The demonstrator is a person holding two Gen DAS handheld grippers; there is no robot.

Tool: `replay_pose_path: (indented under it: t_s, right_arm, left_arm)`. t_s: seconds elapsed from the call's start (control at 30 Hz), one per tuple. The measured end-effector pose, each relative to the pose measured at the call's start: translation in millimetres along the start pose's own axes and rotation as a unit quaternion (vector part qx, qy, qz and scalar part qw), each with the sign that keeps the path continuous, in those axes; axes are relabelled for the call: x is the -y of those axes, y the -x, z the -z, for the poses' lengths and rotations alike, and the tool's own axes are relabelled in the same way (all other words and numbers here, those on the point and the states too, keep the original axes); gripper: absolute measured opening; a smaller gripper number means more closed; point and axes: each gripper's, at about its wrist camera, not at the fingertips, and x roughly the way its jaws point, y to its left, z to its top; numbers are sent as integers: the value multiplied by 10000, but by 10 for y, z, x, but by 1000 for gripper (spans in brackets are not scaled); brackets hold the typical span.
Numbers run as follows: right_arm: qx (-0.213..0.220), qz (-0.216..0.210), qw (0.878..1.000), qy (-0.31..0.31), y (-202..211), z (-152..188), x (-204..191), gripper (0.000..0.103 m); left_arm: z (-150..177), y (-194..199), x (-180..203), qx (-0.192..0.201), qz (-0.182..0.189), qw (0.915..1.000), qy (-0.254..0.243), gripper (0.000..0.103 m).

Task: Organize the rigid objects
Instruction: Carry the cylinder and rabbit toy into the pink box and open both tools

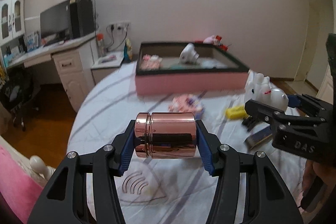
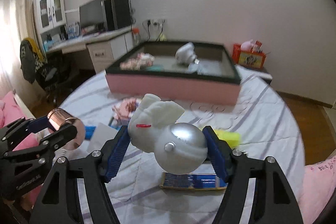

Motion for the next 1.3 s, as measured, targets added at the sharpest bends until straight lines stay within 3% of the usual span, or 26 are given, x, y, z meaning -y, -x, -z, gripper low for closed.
replay_pose_path:
  t_s: [0.33, 0.63, 0.97, 1.3]
  right_arm:
    - [1153, 129, 9932, 100, 711, -239, 12, 72]
    - [1665, 156, 9859, 106, 979, -429, 49, 72]
    - [1808, 179, 9832, 149, 910, -618, 92, 72]
    - [1655, 245, 9857, 186, 561, -833, 193, 72]
  left_arm:
    - [-447, 452, 371, 941, -86, 9949, -344, 55]
    - [-792, 763, 423, 1550, -284, 9869, -346, 55]
    - [-1011, 678, 389, 1704, -249, 9847, -255, 55]
    - [-1200, 243, 326, 1515, -268, 9877, -263, 55]
